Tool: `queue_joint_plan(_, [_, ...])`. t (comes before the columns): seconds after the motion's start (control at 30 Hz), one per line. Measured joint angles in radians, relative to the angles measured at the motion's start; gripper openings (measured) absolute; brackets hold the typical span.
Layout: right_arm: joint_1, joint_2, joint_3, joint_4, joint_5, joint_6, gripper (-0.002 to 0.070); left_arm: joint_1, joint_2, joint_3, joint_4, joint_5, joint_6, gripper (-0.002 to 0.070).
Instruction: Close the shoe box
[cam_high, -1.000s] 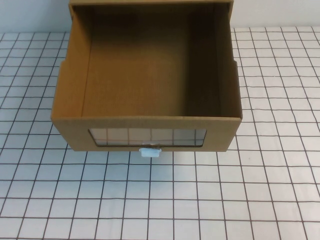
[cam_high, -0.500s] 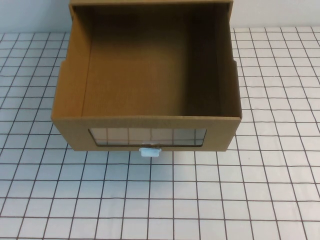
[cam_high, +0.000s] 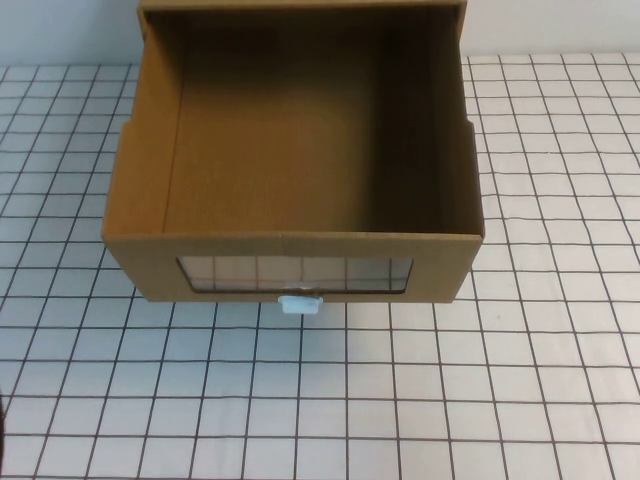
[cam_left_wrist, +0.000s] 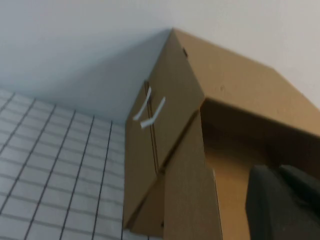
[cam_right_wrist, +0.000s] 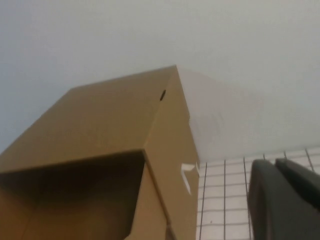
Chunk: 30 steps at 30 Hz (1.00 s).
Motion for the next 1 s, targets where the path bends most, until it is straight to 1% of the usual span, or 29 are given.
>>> queue_joint_plan(0.13, [0.002,0.073,0.000,0.057,0.015,0.000,-0.0013,0.000,0.000,-0.002,-0.023,0.079,0.007,-0.0006])
queue_joint_plan(0.2, [0.006,0.087,0.000,0.067,0.055,-0.039,-0.0013,0.000,0.007,-0.007,-0.023,0.086,0.047,-0.0006])
queue_joint_plan(0.33, [0.013,0.094,-0.029,0.099,0.175,-0.246,-0.0013,0.000,0.082,-0.079,-0.025,0.103,0.179,-0.0006])
queue_joint_plan(0.47, [0.017,0.119,-0.092,0.197,0.348,-0.467,-0.0014,0.000,0.252,-0.250,-0.058,0.215,0.315,-0.0006])
queue_joint_plan(0.53, [0.017,0.139,-0.115,0.280,0.446,-0.561,-0.0013,0.000,0.357,-0.357,-0.111,0.291,0.411,-0.0006])
queue_joint_plan(0.57, [0.017,0.151,-0.122,0.352,0.493,-0.614,-0.0013,0.000,0.400,-0.400,-0.141,0.319,0.454,-0.0006])
queue_joint_plan(0.7, [0.017,0.206,-0.128,0.585,0.683,-0.827,-0.0013,0.000,0.619,-0.604,-0.329,0.432,0.636,-0.0006])
queue_joint_plan(0.77, [0.019,0.228,-0.128,0.654,0.764,-0.904,-0.0013,0.000,0.716,-0.717,-0.428,0.474,0.694,-0.0006])
queue_joint_plan(0.87, [0.042,0.237,-0.128,0.678,0.815,-0.961,-0.0013,0.000,0.866,-0.879,-0.527,0.542,0.726,-0.0006])
queue_joint_plan(1.0, [0.102,0.237,-0.128,0.678,0.812,-0.972,-0.0013,0.000,1.073,-1.096,-0.644,0.617,0.732,-0.0006])
